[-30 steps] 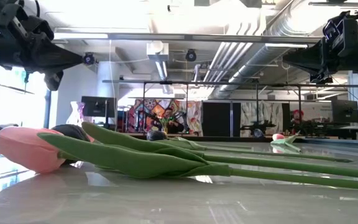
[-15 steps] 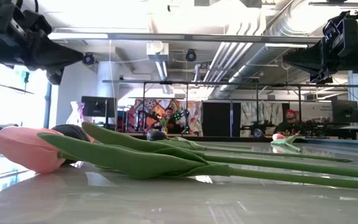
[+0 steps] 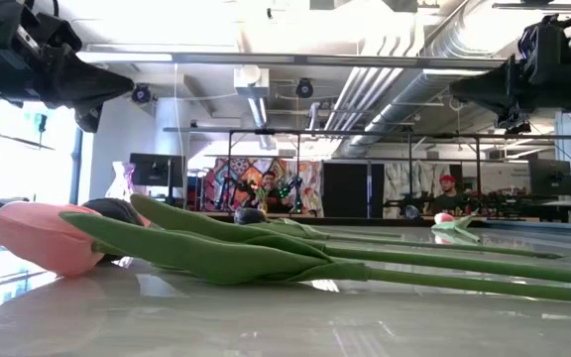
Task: Sort flowers into vase by color
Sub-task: Put the pink flower into the purple vase
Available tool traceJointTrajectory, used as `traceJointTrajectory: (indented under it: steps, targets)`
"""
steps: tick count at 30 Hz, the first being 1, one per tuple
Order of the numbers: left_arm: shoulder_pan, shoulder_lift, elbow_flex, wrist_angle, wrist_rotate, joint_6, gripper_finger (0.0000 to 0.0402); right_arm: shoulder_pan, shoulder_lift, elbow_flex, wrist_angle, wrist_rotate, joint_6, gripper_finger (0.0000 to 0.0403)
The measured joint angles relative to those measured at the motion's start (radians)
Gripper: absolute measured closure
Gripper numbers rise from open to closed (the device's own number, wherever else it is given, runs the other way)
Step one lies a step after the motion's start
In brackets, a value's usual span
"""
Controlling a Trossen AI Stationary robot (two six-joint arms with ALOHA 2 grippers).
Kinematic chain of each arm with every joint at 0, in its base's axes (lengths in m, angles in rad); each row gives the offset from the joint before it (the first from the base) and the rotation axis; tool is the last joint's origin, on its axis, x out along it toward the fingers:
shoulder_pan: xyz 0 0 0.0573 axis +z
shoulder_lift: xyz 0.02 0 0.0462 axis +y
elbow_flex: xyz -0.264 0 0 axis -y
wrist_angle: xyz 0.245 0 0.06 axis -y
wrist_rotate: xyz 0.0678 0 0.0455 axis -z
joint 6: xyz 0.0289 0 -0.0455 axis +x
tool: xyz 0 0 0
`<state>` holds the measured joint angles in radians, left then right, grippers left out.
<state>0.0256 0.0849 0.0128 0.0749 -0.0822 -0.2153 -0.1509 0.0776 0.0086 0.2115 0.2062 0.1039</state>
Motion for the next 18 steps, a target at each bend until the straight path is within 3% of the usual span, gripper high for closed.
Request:
traceJointTrajectory:
  steps: [4, 7, 9, 13, 18]
  targets:
    - [0.0, 0.0, 0.0, 0.008, -0.014, 0.036, 0.0401, 0.0, 0.0, 0.0, 0.117, 0.035, 0.136, 0.0402]
    - [0.0, 0.0, 0.0, 0.007, -0.018, 0.092, 0.0402, 0.0, 0.0, 0.0, 0.143, 0.169, 0.256, 0.0402]
    - [0.0, 0.0, 0.0, 0.01, -0.027, 0.133, 0.0402, 0.0, 0.001, 0.011, 0.056, 0.236, 0.345, 0.0402]
    - [0.0, 0.0, 0.0, 0.058, -0.088, 0.169, 0.0402, 0.0, 0.039, 0.044, -0.101, 0.242, 0.541, 0.0402]
    - [0.0, 0.0, 0.0, 0.105, -0.116, 0.213, 0.0401, 0.0, 0.159, 0.082, -0.084, 0.182, 0.678, 0.0402]
